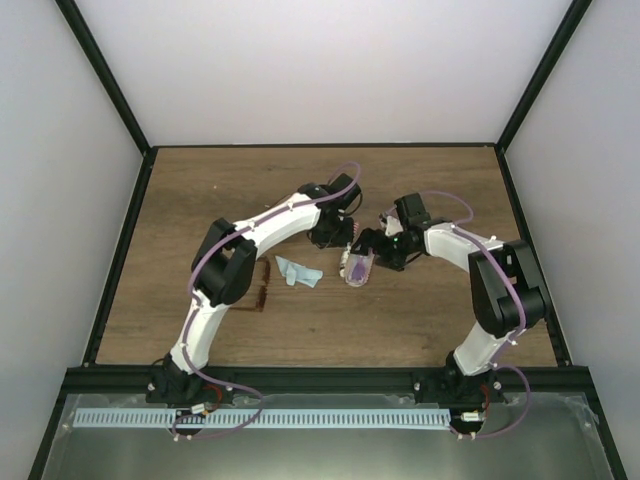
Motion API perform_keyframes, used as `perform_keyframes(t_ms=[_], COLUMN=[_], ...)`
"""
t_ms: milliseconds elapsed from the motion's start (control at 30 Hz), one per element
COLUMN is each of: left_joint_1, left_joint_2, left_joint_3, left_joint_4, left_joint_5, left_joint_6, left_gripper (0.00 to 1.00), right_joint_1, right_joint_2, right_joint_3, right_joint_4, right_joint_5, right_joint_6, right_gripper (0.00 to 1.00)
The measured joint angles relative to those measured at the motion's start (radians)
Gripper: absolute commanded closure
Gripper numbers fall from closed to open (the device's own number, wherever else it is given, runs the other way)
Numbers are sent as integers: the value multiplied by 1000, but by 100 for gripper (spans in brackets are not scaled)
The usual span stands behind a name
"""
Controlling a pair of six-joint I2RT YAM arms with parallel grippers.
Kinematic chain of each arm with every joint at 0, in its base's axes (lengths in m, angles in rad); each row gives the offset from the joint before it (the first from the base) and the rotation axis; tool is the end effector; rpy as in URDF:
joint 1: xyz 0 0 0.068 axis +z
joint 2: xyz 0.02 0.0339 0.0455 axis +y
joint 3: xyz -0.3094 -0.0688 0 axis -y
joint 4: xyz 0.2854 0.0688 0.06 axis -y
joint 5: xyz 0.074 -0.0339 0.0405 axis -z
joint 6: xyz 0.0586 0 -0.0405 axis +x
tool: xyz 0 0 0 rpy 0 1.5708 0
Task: Organize the sunglasses
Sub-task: Close the sunglasses case at the center of the board.
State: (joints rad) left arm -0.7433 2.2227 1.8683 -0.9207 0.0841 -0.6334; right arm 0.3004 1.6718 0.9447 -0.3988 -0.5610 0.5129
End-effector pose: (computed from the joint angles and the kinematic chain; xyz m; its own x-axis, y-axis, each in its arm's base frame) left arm 0.3904 -0.3655 0.1900 -0.9775 0.0974 -0.1873 0.1412 0.9611 -0.2372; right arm 0.3323 0.1356 0.1649 -0.9816 0.1309 -0.1393 0.0142 0.7768 0.6296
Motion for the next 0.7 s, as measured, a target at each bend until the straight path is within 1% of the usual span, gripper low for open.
perform_keyframes(t_ms=[100, 467, 700], left_joint_1=[3, 8, 8], left_joint_2=[0, 10, 16], left_joint_3=[5, 11, 12], left_joint_4=[-6, -10, -12], left_joint_5=[0, 9, 21], left_joint_6=[4, 6, 6], left_gripper=[80, 80, 81], right_joint_1=[-3, -3, -3], right_joint_2=[1, -5, -74], right_joint_3=[-6, -14, -65], right_joint_4=[16, 61, 101], right_joint_5=[-10, -49, -63], right_joint_6=[2, 5, 31], right_gripper=[0, 0, 0])
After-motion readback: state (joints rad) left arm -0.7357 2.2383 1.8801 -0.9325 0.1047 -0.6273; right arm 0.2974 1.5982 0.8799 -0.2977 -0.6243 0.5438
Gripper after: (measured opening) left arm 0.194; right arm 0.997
